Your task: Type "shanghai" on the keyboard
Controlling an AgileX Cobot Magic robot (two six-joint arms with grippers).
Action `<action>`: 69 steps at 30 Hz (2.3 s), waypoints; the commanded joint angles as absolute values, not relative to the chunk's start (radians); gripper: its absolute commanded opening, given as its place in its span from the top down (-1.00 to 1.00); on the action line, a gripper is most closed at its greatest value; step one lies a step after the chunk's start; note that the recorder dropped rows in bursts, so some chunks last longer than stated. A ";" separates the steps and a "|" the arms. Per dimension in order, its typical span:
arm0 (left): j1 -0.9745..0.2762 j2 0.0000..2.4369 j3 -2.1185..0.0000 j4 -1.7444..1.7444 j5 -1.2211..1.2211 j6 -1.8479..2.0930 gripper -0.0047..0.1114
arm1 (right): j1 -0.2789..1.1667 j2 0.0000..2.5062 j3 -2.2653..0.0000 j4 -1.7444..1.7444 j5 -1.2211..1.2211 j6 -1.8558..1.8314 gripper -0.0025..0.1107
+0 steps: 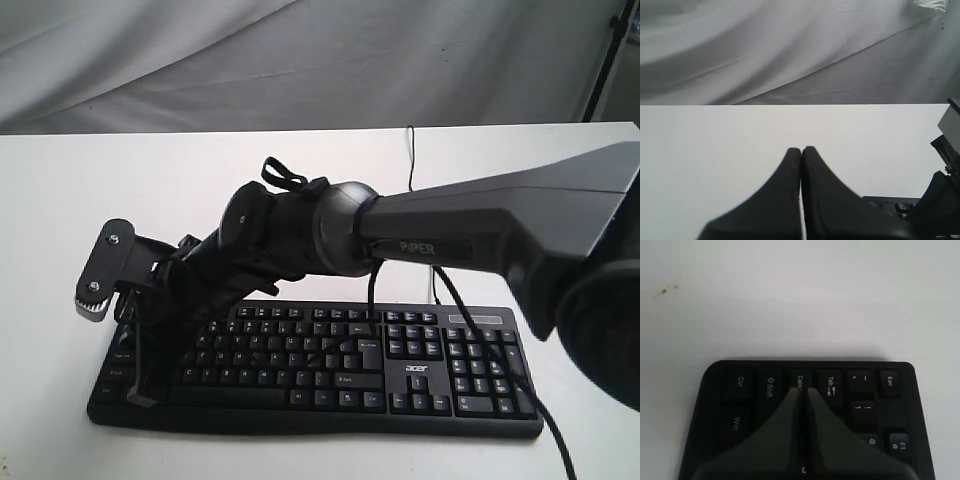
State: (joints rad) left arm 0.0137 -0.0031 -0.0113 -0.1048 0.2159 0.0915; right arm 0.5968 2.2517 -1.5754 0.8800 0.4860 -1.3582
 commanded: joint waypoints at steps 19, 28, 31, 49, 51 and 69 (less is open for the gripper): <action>0.010 0.000 -0.011 -0.109 0.213 0.090 0.91 | 0.598 2.280 -1.584 0.868 0.463 -1.351 0.96; 0.010 0.000 -0.011 -0.109 0.213 0.090 0.91 | 0.598 2.281 -1.584 0.862 0.463 -1.351 0.96; 0.010 0.000 -0.011 -0.109 0.213 0.090 0.91 | 0.598 2.281 -1.584 0.860 0.469 -1.351 0.96; 0.010 0.000 -0.011 -0.109 0.213 0.090 0.91 | 0.595 2.294 -1.584 0.851 0.478 -1.351 0.96; 0.010 0.000 -0.011 -0.109 0.213 0.090 0.91 | 0.592 2.295 -1.584 0.851 0.481 -1.351 0.96; 0.010 0.000 -0.011 -0.109 0.213 0.090 0.91 | 0.586 2.189 -1.584 0.754 0.535 -1.317 0.96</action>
